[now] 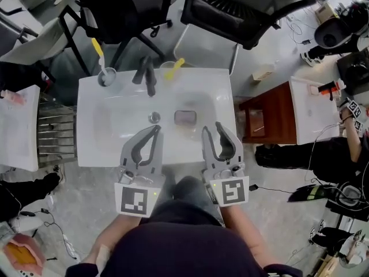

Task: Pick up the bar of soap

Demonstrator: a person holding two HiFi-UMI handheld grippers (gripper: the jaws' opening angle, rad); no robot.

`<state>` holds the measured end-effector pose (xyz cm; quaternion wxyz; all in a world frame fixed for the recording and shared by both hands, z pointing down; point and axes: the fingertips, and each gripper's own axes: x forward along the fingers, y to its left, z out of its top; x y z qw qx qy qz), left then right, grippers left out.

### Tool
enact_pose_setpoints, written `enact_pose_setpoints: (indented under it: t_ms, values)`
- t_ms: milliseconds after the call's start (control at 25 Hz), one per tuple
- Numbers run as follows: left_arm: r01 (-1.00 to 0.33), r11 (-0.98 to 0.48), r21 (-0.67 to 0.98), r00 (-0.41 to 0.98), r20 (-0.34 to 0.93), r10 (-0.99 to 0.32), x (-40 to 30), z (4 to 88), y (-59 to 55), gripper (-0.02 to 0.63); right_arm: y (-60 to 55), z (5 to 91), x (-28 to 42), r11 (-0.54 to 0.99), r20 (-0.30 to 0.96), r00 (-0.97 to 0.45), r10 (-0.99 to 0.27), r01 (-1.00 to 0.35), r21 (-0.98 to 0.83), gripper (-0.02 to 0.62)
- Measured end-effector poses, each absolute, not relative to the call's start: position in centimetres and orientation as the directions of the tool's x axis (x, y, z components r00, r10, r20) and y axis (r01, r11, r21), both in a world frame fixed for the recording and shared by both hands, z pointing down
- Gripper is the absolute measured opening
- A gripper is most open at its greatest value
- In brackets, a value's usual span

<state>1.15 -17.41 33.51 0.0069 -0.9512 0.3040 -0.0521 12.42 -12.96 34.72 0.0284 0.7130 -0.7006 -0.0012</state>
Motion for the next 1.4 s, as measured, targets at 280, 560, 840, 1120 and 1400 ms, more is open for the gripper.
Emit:
enact_pose_setpoints:
  t_ms: [280, 560, 840, 1120, 1400]
  values:
    - [-0.572, -0.820, -0.025, 0.813, 0.119, -0.571, 2.0, 35.1, -18.4, 0.000, -14.3, 37.2, 12.6, 0.035, 0.103, -0.027, -0.994, -0.996, 0.078, 0.110]
    - [-0.548, -0.834, -0.065, 0.818, 0.165, -0.550, 3.8, 37.2, -18.7, 0.000, -16.2, 42.2, 13.4, 0.132, 0.235, -0.105, -0.966, -0.986, 0.102, 0.110]
    - [-0.557, -0.829, -0.050, 0.806, 0.209, -0.554, 5.3, 40.4, -19.4, 0.000, -18.2, 47.2, 14.1, 0.258, 0.345, -0.202, -0.917, -0.958, 0.123, 0.115]
    - [-0.587, -0.809, -0.032, 0.778, 0.256, -0.574, 5.9, 43.2, -20.1, 0.000, -19.3, 52.8, 14.0, 0.412, 0.490, -0.305, -0.817, -0.903, 0.125, 0.133]
    - [-0.616, -0.788, -0.012, 0.747, 0.309, -0.589, 5.6, 45.4, -20.5, 0.000, -20.4, 56.9, 12.9, 0.551, 0.593, -0.368, -0.717, -0.819, 0.158, 0.161]
